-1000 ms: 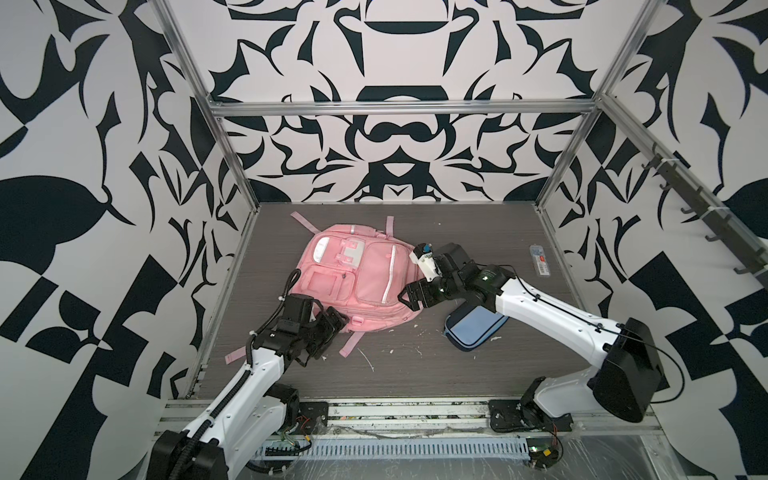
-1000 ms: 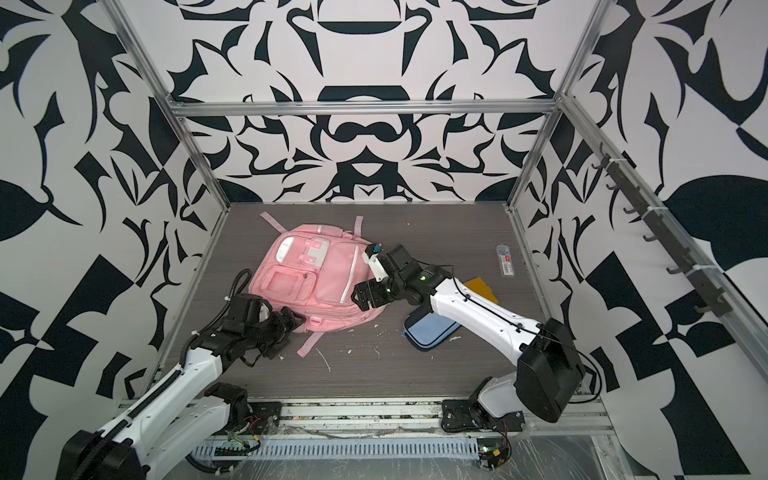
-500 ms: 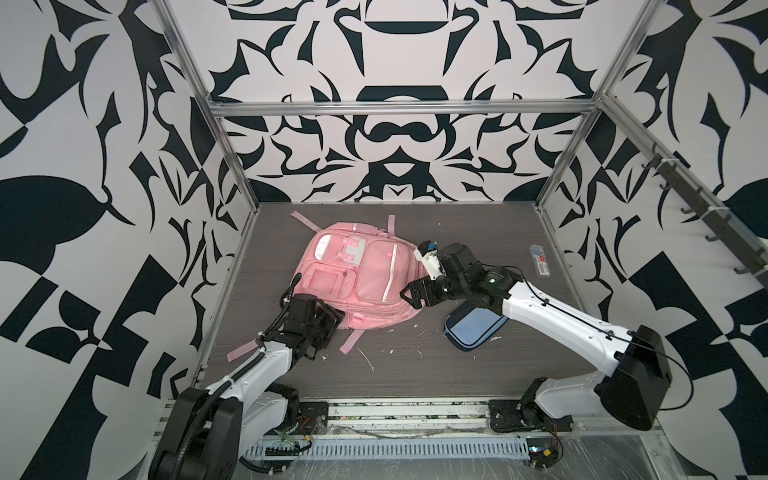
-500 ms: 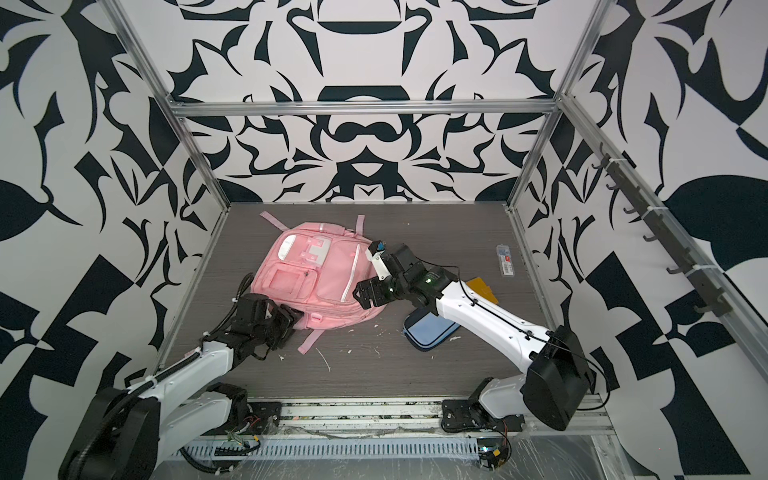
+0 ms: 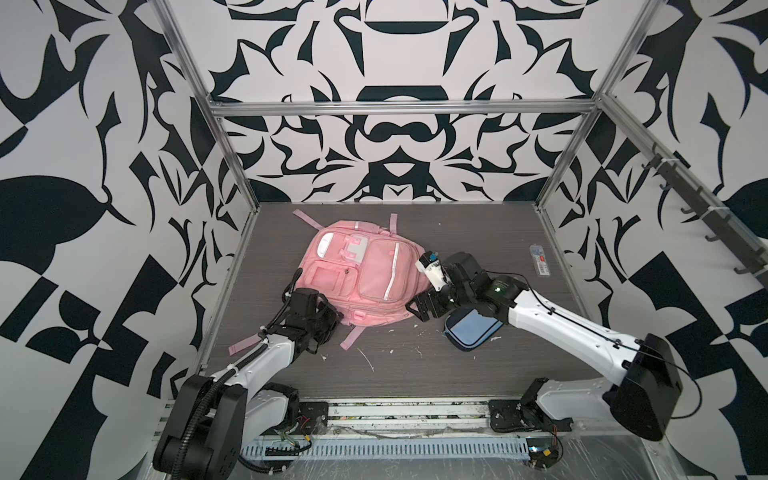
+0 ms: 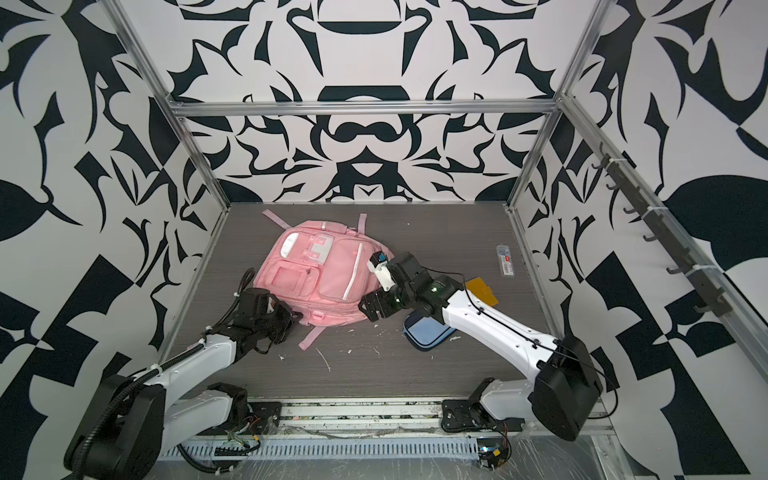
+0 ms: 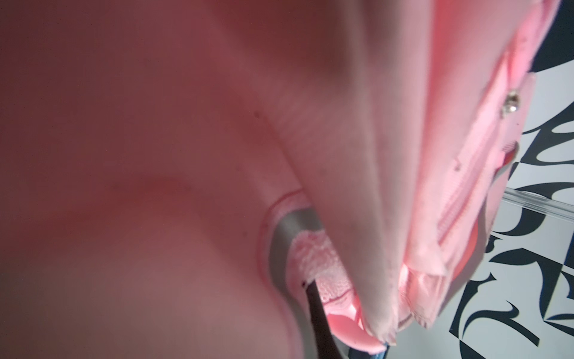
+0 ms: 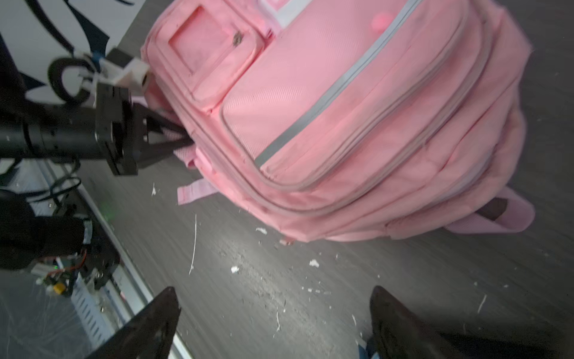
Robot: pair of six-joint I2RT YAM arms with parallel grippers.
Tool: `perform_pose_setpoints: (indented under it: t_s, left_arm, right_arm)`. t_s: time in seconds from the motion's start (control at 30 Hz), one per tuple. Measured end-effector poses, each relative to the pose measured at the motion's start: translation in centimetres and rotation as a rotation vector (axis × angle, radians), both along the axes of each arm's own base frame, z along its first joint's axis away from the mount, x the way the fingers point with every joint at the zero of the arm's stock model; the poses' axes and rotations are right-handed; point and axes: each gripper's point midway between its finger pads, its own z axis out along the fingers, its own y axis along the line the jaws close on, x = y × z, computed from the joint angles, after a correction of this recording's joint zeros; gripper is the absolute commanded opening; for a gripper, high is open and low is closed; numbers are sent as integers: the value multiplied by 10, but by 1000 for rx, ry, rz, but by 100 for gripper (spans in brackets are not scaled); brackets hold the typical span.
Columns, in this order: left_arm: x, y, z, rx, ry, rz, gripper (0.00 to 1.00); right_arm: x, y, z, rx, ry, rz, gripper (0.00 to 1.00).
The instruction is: Pack the student bag
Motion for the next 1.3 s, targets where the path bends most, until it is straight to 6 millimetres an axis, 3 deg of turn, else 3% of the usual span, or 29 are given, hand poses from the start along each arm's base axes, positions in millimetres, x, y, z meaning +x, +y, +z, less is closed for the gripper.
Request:
perform_pose_setpoints:
  t_s: [0.13,0.27,0.63,0.83,1.03,1.2,1.3]
  left_arm:
    - [7,-13,32,-28,-31,-26,0]
    - [13,-26,61,-56,-60,-43,0]
    - [38,-74,104,-95,-52,-71,0]
    - [46,-96,115,-117,-51,-98,0]
    - [46,-108,112,-126,-29,-106,0]
    - [49,-114,112,-138,-27,-102,0]
    - [50,-115,115,-145,-31,-99,0]
  right_arm:
    - [-23,1,4,54,7,94,96]
    - [-32,10,3,110,25,156,95]
    - [-19,44,-18,184,67,216,81]
    - [3,52,-23,186,10,169,79]
    - [33,54,-21,184,-76,57,79]
    - [44,51,-25,152,-108,11,80]
    - [49,51,-24,141,-124,-9,74]
